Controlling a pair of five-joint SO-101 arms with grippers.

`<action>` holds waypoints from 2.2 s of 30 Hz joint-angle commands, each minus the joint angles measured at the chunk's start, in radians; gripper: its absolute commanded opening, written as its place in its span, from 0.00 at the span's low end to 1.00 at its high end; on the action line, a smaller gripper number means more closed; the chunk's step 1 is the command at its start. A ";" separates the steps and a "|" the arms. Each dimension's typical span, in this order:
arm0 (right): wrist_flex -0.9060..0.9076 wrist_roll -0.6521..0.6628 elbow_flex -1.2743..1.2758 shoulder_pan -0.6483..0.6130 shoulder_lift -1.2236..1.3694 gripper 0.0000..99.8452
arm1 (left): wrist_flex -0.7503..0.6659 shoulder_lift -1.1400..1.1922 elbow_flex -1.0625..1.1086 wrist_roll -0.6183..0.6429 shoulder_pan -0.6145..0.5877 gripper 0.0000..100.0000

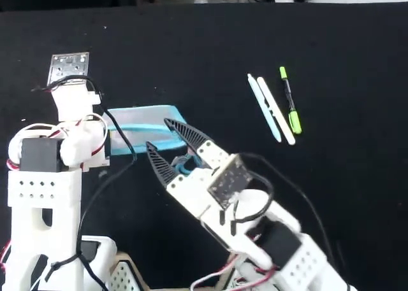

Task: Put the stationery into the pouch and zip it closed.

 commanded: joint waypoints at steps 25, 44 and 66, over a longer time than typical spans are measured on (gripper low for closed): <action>0.396 0.000 -0.572 0.872 0.849 0.16 | 0.002 0.006 0.004 0.008 -0.012 0.03; 0.397 0.000 -1.432 0.962 1.871 0.16 | 0.002 0.006 0.004 0.008 -0.013 0.03; 0.479 0.100 -2.236 1.000 2.574 0.06 | 0.002 0.006 0.004 0.006 -0.013 0.03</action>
